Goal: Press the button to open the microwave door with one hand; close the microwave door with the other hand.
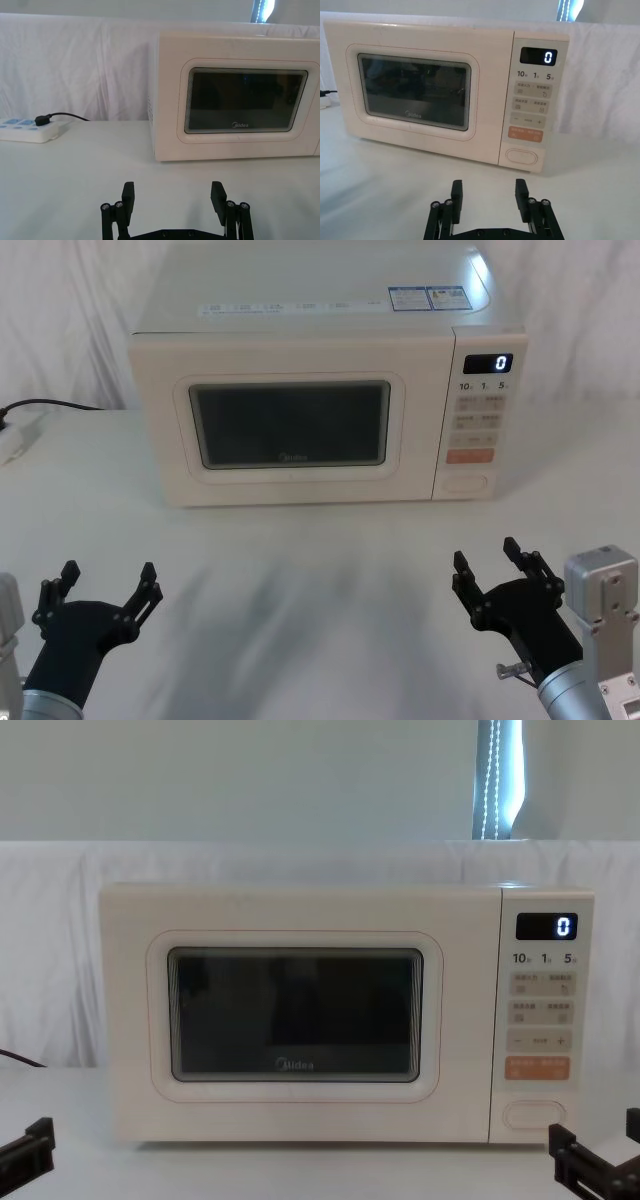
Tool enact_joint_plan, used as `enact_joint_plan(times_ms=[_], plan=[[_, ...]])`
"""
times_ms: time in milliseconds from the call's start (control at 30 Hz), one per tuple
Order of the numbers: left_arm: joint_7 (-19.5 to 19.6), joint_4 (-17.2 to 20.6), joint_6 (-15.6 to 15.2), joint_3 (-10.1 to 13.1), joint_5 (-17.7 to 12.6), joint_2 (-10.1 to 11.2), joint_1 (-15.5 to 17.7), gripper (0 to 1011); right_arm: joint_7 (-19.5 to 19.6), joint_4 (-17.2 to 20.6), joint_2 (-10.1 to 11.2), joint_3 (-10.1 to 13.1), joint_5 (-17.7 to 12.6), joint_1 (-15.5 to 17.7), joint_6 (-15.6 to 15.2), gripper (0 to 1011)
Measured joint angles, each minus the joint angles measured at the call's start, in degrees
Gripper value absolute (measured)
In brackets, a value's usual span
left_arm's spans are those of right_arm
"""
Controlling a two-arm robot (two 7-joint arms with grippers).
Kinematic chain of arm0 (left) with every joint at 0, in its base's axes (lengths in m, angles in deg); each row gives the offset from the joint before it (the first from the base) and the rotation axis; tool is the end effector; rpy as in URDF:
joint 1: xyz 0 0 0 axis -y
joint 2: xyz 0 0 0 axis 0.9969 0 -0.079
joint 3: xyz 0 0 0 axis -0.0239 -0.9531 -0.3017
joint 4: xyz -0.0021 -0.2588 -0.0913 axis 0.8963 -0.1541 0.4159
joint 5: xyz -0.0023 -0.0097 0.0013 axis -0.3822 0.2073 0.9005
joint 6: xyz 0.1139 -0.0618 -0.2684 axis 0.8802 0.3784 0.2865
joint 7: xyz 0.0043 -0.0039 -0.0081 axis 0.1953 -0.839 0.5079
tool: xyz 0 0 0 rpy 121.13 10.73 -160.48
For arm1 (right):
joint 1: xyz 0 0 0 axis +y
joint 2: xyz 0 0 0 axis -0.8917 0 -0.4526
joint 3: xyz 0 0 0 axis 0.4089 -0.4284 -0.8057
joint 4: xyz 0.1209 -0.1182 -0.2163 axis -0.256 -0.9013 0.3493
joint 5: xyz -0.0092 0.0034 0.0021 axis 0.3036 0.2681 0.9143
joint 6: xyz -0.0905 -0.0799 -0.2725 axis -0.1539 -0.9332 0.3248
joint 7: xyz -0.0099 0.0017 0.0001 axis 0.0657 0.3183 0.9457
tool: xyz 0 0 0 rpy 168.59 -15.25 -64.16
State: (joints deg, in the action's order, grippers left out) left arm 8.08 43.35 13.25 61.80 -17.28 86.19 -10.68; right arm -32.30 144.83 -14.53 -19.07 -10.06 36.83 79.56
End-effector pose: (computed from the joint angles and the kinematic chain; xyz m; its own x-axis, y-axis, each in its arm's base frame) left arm 0.2462 0.0350 -0.2705 0.1244 0.9917 -0.0326 -0.9921 0.1239 -0.0177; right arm 0.2582 0.0381 -0.2822 0.2627 -0.9625 0.0675 0.9627 0.2661 0.0479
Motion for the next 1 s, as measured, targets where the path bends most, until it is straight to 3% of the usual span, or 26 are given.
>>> enact_joint_plan(times_ms=[733,1000], plan=[[0.0,0.0,0.0,0.0,0.0,0.0,0.0,1001,0.0,0.0,0.0,0.0,0.0,0.0,0.0,37],[0.0,0.0,0.0,0.0,0.0,0.0,0.0,1001,0.0,0.0,0.0,0.0,0.0,0.0,0.0,0]])
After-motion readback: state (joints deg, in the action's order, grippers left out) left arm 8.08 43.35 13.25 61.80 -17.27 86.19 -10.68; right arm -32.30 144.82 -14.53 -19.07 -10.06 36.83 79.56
